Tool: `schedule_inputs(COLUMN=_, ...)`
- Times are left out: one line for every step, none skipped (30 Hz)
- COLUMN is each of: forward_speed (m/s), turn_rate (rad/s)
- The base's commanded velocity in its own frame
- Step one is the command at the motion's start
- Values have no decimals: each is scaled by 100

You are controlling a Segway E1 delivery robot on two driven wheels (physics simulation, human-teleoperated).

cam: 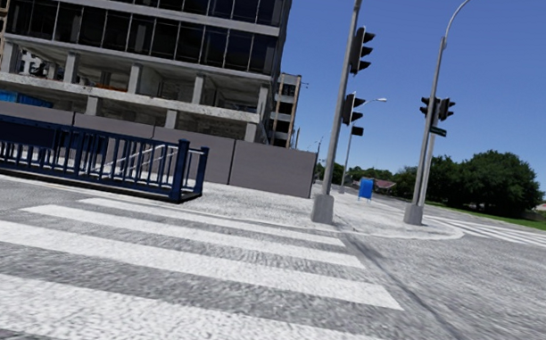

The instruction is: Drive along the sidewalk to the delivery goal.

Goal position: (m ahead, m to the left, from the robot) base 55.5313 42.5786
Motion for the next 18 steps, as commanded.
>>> schedule_inputs(forward_speed=200, turn_rate=0)
schedule_inputs(forward_speed=200, turn_rate=0)
schedule_inputs(forward_speed=200, turn_rate=0)
schedule_inputs(forward_speed=200, turn_rate=0)
schedule_inputs(forward_speed=200, turn_rate=0)
schedule_inputs(forward_speed=200, turn_rate=0)
schedule_inputs(forward_speed=200, turn_rate=0)
schedule_inputs(forward_speed=200, turn_rate=0)
schedule_inputs(forward_speed=200, turn_rate=0)
schedule_inputs(forward_speed=200, turn_rate=0)
schedule_inputs(forward_speed=200, turn_rate=0)
schedule_inputs(forward_speed=200, turn_rate=0)
schedule_inputs(forward_speed=200, turn_rate=0)
schedule_inputs(forward_speed=200, turn_rate=0)
schedule_inputs(forward_speed=200, turn_rate=0)
schedule_inputs(forward_speed=200, turn_rate=0)
schedule_inputs(forward_speed=200, turn_rate=0)
schedule_inputs(forward_speed=200, turn_rate=0)
